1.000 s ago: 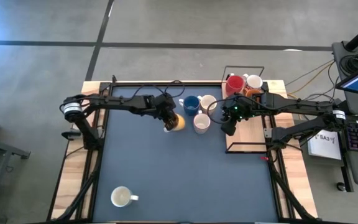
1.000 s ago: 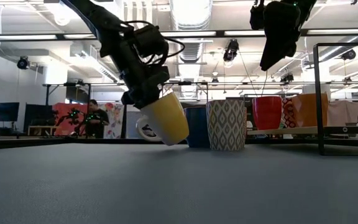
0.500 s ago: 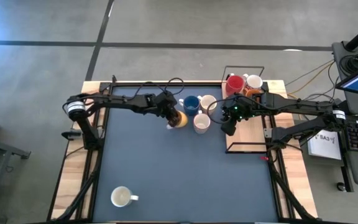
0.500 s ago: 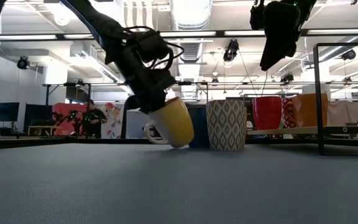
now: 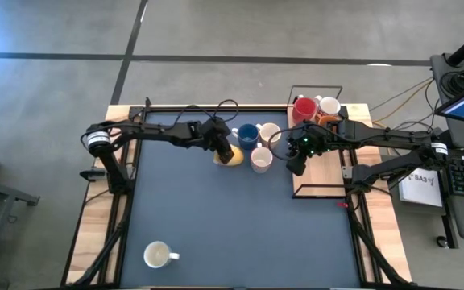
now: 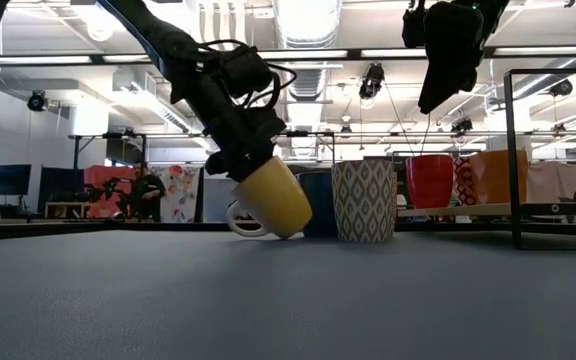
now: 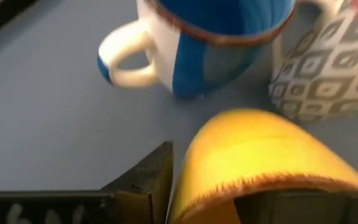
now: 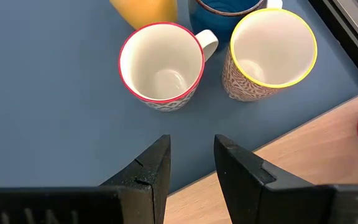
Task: Place coffee mugs
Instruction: Move the yellow mug to the top middle, then move the gray patterned mug to the top middle, then put the orange patterned mug on the shelf
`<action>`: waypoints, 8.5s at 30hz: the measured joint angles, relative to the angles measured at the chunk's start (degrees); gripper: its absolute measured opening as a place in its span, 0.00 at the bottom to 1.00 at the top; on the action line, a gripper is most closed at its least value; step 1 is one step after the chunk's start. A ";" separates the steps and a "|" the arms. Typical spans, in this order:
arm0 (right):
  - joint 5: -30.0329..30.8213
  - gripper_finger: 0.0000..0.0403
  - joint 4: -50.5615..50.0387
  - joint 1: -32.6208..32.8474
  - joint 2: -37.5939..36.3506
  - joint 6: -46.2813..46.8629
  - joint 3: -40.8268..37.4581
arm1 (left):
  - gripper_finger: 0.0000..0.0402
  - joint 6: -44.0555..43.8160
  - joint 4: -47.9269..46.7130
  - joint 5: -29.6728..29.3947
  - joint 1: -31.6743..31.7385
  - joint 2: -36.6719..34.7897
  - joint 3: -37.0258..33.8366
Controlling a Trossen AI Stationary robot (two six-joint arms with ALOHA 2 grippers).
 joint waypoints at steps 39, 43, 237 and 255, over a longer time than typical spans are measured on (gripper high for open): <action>0.00 0.28 0.00 0.00 0.00 0.00 0.01 | 0.28 -9.60 -30.29 -4.03 -14.89 -13.14 5.57; -0.01 0.28 0.00 0.00 0.00 -0.01 0.01 | 0.28 -20.57 -39.22 -8.24 -24.23 -16.45 5.49; -0.13 0.28 9.52 -1.14 8.33 -0.80 0.01 | 0.21 -2.50 14.03 -16.22 -8.92 -48.62 -33.85; -5.67 0.28 7.10 -19.64 12.07 5.70 0.01 | 0.21 -1.47 14.26 -17.00 -8.92 -48.44 -33.99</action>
